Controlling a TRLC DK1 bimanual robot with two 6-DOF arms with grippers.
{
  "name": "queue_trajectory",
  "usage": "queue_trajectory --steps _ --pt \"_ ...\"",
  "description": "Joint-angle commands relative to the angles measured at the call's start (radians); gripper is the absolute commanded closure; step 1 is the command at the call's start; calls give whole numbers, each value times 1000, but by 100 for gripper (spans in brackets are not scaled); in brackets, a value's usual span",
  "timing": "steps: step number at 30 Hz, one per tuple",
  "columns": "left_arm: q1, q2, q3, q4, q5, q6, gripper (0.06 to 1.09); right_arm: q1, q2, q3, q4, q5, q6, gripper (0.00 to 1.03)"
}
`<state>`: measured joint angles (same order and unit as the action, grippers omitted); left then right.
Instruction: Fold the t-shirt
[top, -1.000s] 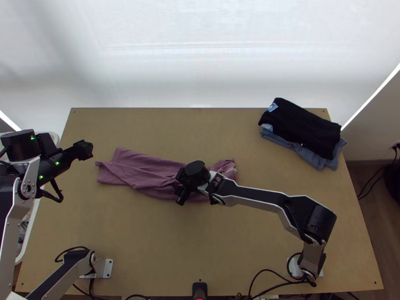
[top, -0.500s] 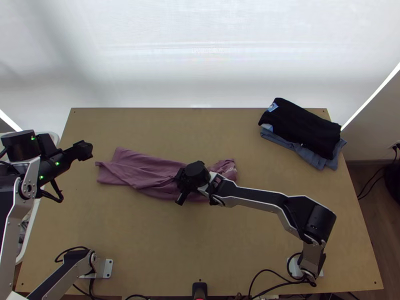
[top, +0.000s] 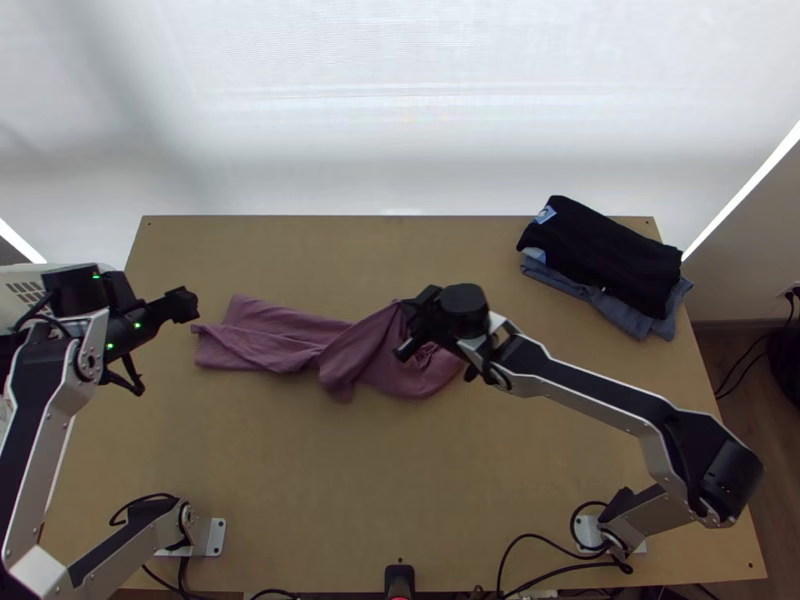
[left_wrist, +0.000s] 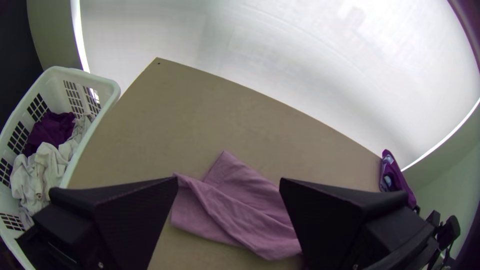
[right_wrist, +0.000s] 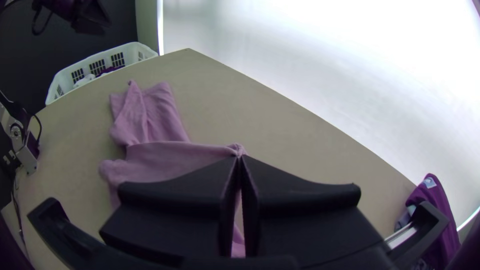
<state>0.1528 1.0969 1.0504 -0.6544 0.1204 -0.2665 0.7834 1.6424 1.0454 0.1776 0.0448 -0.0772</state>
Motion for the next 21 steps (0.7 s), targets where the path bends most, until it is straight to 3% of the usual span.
queue_trajectory --steps 1,11,21 --pt "21 52 -59 61 8 49 10 -18 -52 -54 -1 13 25 100" --pt "125 330 -43 113 10 127 10 -7 -102 -91 2 52 45 100" --pt "128 497 46 110 19 90 10 -1 -118 -91 0 81 51 100"
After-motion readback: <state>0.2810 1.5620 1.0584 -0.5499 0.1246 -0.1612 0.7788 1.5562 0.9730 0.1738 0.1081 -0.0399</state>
